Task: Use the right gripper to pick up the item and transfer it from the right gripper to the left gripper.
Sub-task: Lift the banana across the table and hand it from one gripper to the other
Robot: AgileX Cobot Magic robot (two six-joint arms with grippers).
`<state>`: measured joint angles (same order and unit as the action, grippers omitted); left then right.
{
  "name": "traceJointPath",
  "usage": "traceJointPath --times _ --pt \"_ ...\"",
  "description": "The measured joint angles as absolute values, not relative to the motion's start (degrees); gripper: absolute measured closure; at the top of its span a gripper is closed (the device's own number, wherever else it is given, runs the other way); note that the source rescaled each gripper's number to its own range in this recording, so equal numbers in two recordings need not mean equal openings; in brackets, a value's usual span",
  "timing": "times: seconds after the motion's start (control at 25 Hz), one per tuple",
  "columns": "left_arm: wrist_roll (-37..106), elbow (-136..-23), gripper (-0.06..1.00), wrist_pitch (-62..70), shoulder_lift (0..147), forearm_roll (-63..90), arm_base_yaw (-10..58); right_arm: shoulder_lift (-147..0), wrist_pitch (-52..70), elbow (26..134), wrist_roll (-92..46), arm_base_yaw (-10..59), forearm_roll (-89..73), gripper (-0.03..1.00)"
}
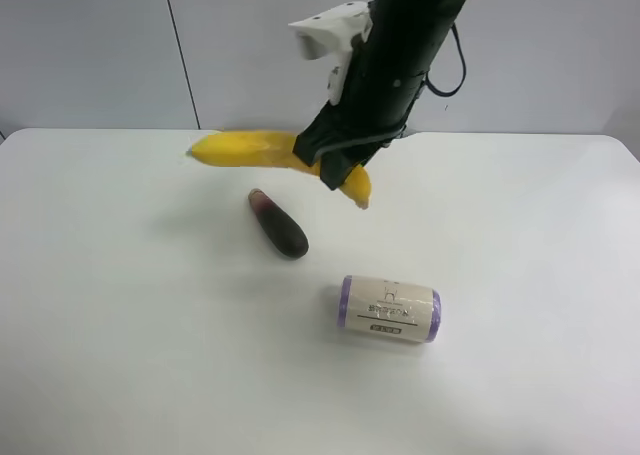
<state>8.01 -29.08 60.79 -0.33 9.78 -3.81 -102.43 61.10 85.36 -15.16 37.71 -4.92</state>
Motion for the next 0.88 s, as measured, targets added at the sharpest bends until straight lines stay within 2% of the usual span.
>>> traceJointPath --times 0.16,0.52,0.88 --pt "8.28 -29.08 -0.06 60.79 -0.33 9.78 -3.81 -102.43 61.10 85.36 -19.22 41.98 -6.13 0.97" --pt "14.74 -31.45 -0.06 64.09 3.31 16.90 -3.52 -102.43 61.60 85.36 -25.73 42.41 -12.97 0.97" --pt "23.53 -38.77 -0.06 64.86 18.50 20.26 7.57 -102.43 62.10 85.36 -26.84 42.41 -13.28 0.97"
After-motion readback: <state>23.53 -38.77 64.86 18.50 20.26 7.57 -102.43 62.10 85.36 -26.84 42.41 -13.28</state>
